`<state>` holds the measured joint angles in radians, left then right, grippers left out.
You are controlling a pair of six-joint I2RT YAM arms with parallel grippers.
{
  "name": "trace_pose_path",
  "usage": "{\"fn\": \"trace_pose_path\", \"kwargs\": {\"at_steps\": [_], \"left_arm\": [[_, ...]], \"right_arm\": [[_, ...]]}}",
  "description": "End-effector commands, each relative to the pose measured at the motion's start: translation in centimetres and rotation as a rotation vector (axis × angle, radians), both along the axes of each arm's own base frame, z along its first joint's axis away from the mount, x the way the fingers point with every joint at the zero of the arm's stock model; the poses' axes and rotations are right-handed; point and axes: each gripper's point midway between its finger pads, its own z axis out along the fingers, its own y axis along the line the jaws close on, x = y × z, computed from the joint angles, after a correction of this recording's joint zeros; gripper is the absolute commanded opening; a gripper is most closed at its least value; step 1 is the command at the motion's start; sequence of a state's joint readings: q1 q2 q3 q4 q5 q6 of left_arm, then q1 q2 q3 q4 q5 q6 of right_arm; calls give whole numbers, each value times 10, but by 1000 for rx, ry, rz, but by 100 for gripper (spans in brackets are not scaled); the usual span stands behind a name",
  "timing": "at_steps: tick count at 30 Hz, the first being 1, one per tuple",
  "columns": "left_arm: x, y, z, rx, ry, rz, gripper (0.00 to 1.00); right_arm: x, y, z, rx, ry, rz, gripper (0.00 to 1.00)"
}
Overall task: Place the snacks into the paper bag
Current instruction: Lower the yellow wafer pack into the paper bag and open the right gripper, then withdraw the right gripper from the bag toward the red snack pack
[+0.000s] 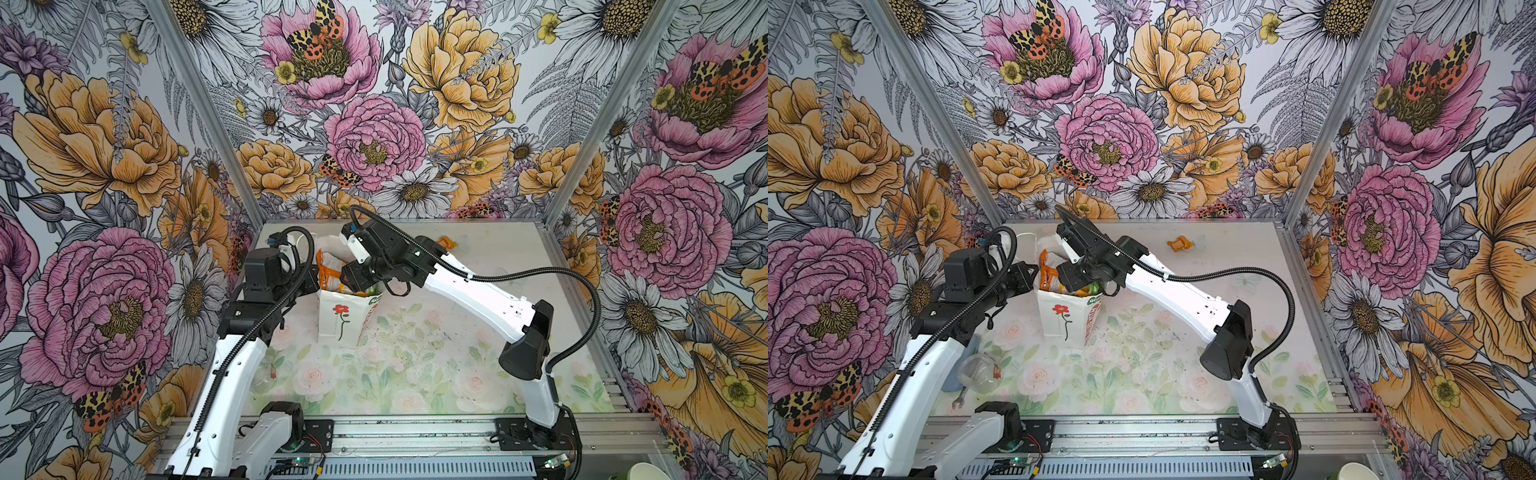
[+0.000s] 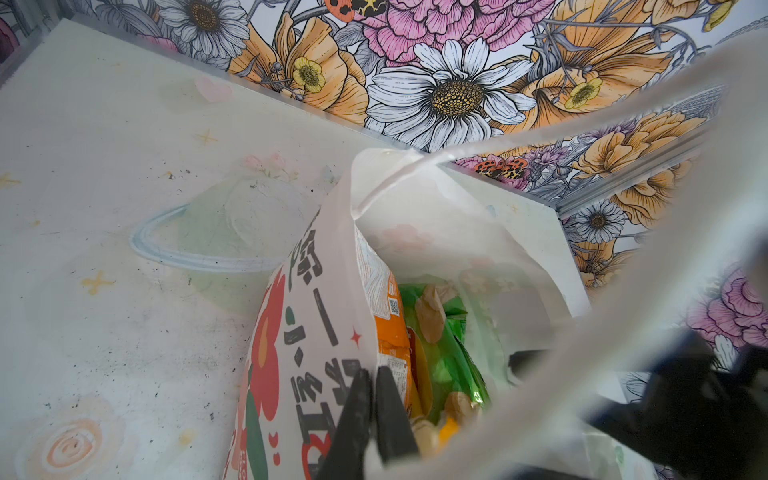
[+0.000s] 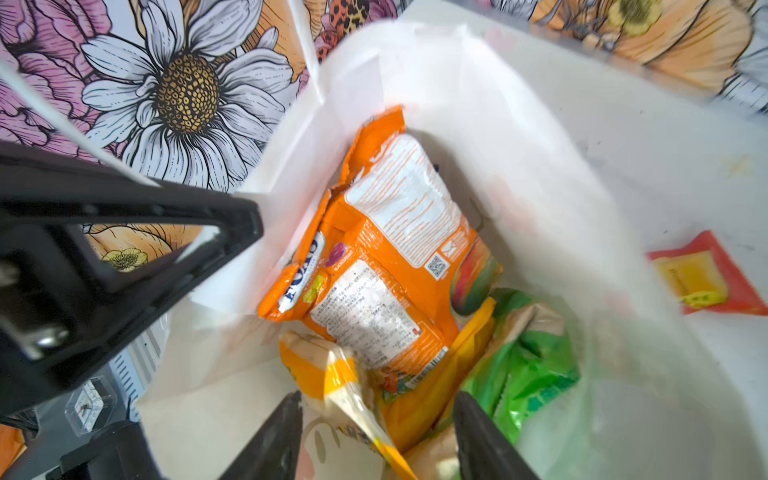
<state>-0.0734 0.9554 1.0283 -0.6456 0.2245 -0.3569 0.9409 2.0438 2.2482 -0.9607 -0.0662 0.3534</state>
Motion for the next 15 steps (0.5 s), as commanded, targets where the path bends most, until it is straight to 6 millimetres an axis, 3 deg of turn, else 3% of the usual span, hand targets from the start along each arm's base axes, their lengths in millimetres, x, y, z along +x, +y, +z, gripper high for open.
{"fn": "trace_pose_path", "kwargs": {"at_steps": [1,9,15], "left_arm": [[2,-3,17,-14,-65,-18,8],[1,-4,18,-15,-67,-23,8],[1,-4,19,-15,-70,-24,8]], "right_arm": [[8,-23,63,72,-134,-49,62],[39,-75,104,81,-264,-231,62],[84,-141,116,178,-215,-461,63]]}}
